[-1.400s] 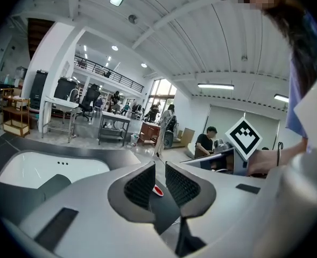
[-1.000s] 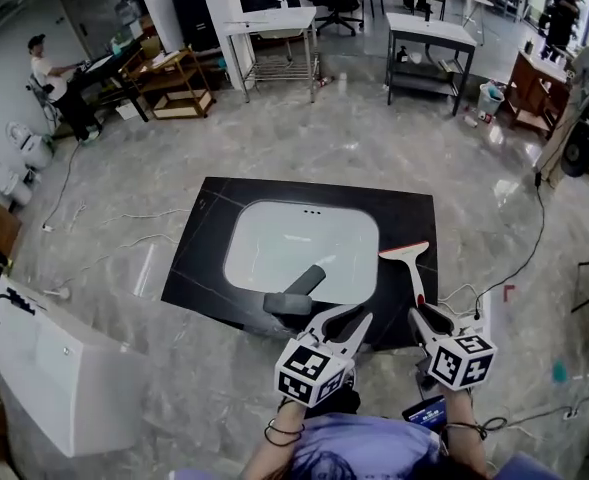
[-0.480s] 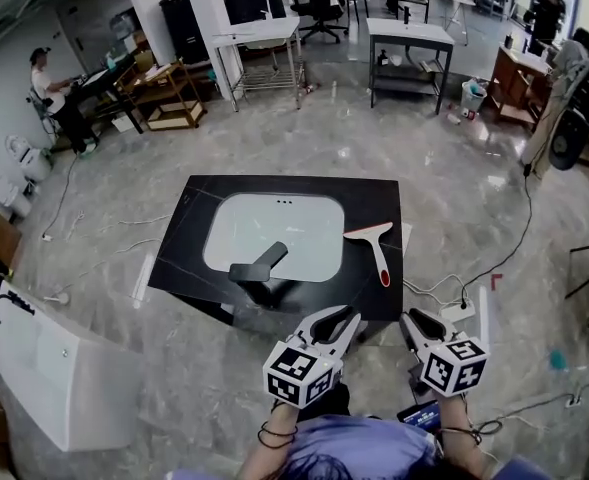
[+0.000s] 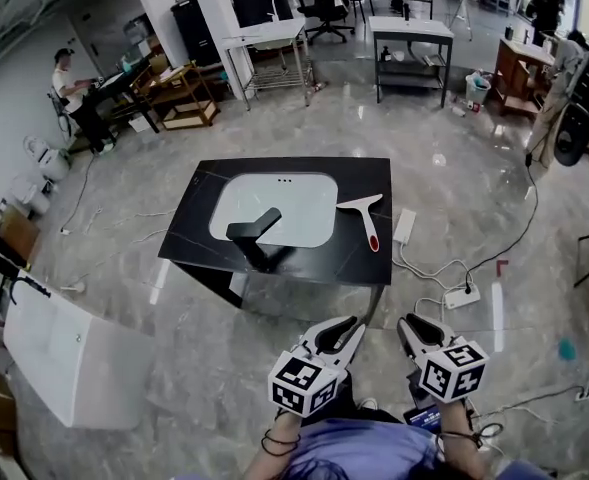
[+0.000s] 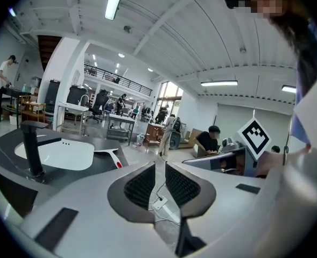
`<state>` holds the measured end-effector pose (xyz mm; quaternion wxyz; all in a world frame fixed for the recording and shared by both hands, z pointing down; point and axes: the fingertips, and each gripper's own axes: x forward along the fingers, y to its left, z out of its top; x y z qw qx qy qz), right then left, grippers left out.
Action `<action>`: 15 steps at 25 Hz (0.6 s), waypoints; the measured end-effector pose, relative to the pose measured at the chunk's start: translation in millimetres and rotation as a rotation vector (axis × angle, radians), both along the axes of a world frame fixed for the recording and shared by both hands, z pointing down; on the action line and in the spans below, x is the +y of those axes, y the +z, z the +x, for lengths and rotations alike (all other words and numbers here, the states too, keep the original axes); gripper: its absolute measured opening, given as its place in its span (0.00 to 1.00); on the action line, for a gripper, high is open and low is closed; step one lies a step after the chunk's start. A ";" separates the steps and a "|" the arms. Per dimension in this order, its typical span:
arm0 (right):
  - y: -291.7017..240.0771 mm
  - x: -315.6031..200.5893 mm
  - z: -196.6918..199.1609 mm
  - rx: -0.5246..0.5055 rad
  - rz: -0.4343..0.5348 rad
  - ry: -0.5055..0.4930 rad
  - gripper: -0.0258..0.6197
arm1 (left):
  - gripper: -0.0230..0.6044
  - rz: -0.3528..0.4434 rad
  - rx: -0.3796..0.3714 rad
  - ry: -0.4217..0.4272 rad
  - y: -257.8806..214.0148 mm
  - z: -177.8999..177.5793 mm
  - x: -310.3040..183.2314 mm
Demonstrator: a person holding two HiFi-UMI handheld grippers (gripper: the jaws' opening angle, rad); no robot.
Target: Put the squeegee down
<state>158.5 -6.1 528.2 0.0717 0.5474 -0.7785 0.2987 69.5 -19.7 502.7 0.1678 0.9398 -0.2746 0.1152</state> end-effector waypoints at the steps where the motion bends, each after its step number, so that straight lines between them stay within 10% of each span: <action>1: 1.4 9.3 -2.4 -0.005 0.000 -0.007 0.16 | 0.14 -0.001 -0.007 -0.001 1.8 -1.2 11.0; 15: -4.2 68.7 -23.1 -0.042 0.033 -0.063 0.16 | 0.14 0.037 -0.052 -0.008 -9.8 -9.5 81.8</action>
